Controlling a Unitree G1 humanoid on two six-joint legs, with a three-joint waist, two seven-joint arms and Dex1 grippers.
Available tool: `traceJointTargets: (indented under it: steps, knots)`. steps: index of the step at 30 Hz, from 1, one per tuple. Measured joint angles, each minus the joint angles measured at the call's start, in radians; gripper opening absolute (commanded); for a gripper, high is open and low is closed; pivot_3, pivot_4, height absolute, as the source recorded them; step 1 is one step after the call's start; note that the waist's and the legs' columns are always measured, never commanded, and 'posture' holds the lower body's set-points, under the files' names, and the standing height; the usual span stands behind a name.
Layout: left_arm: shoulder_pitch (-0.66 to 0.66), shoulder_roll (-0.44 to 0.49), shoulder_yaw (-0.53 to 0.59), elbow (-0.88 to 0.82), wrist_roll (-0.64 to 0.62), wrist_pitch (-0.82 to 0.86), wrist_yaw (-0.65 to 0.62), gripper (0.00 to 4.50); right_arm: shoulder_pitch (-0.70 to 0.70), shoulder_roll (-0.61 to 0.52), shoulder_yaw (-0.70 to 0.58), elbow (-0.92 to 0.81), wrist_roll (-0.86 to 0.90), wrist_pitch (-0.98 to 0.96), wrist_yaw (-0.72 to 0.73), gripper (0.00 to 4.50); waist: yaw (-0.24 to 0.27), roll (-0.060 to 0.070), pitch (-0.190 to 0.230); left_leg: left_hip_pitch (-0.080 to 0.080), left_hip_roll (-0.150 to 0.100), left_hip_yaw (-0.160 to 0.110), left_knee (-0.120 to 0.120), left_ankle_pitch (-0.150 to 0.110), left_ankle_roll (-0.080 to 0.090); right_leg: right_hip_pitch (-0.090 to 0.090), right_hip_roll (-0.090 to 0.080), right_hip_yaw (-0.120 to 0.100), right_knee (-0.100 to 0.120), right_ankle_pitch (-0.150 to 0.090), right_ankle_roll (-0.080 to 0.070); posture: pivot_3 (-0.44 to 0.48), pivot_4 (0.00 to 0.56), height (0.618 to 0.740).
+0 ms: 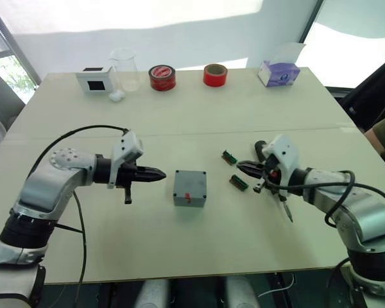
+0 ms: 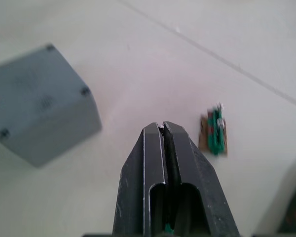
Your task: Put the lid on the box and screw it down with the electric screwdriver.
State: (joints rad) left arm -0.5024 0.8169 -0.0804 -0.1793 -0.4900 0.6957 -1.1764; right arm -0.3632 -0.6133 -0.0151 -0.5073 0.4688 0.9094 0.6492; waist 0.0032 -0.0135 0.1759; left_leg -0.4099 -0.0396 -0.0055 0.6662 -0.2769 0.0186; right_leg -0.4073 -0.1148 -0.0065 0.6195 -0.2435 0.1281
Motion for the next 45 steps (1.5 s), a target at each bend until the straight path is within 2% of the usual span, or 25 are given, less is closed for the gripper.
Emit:
traceJointTargets:
  steps: [10,34,36,37,38,42,43,44,45]
  knots:
    - [0.052,0.01,0.028,-0.054,-0.025,0.032,0.021,0.0,-0.048,0.091,0.143,0.081,-0.034,-0.054,-0.025,0.03,0.003,0.0,0.0,0.0,-0.001,0.0,0.0,0.0,0.0,0.0,-0.001,0.0,0.001,0.0,0.0,0.0,0.15,0.74]
    - [0.065,0.01,0.025,-0.079,-0.042,0.041,0.055,0.0,-0.038,0.092,0.186,0.102,-0.076,-0.091,-0.015,0.03,0.002,0.0,0.0,0.0,-0.001,0.0,0.0,0.001,-0.001,0.0,-0.001,0.0,0.002,0.0,0.0,0.0,0.15,0.74]
    - [0.063,0.01,0.024,-0.079,-0.042,0.041,0.059,0.0,-0.038,0.092,0.191,0.108,-0.083,-0.098,-0.014,0.56,0.002,0.0,0.0,0.0,-0.001,0.0,0.0,0.001,-0.001,0.0,-0.001,0.0,0.002,0.0,0.0,0.0,0.15,0.74]
    - [0.063,0.01,0.024,-0.079,-0.042,0.041,0.06,0.0,-0.038,0.092,0.195,0.114,-0.085,-0.103,-0.014,0.67,0.002,0.0,0.0,0.0,-0.001,0.0,0.0,0.001,-0.001,0.0,-0.001,0.0,0.002,0.0,0.0,0.0,0.15,0.74]
    - [0.062,0.01,0.024,-0.079,-0.042,0.041,0.061,0.0,-0.038,0.092,0.197,0.119,-0.087,-0.105,-0.014,1.2,0.002,0.0,0.0,0.0,-0.001,0.0,0.0,0.001,-0.001,0.0,-0.001,0.0,0.002,0.0,0.0,0.0,0.15,0.74]
    - [0.062,0.01,0.024,-0.079,-0.042,0.041,0.064,0.0,-0.038,0.092,0.198,0.122,-0.093,-0.111,-0.013,2.74,0.002,0.0,0.0,0.0,-0.001,0.0,0.0,0.001,-0.001,0.0,-0.001,0.0,0.002,0.0,0.0,0.0,0.15,0.74]
    - [0.062,0.01,0.024,-0.079,-0.043,0.042,0.065,0.0,-0.038,0.092,0.197,0.122,-0.094,-0.111,-0.012,3.29,0.002,0.0,0.0,0.0,-0.001,0.0,0.0,0.001,-0.001,0.0,-0.001,0.0,0.002,0.0,0.0,0.0,0.15,0.74]
    - [0.062,0.01,0.024,-0.079,-0.043,0.042,0.066,0.0,-0.038,0.091,0.197,0.123,-0.094,-0.111,-0.011,3.49,0.002,0.0,0.0,0.0,-0.001,0.0,0.0,0.001,-0.001,0.0,-0.001,0.0,0.002,0.0,0.0,0.0,0.15,0.74]
    - [0.061,0.01,0.024,-0.079,-0.043,0.042,0.067,0.0,-0.039,0.086,0.197,0.124,-0.095,-0.112,-0.007,3.92,0.002,0.0,0.0,0.0,-0.001,0.0,0.0,0.001,-0.001,0.0,-0.001,0.0,0.002,0.0,0.0,0.0,0.15,0.74]
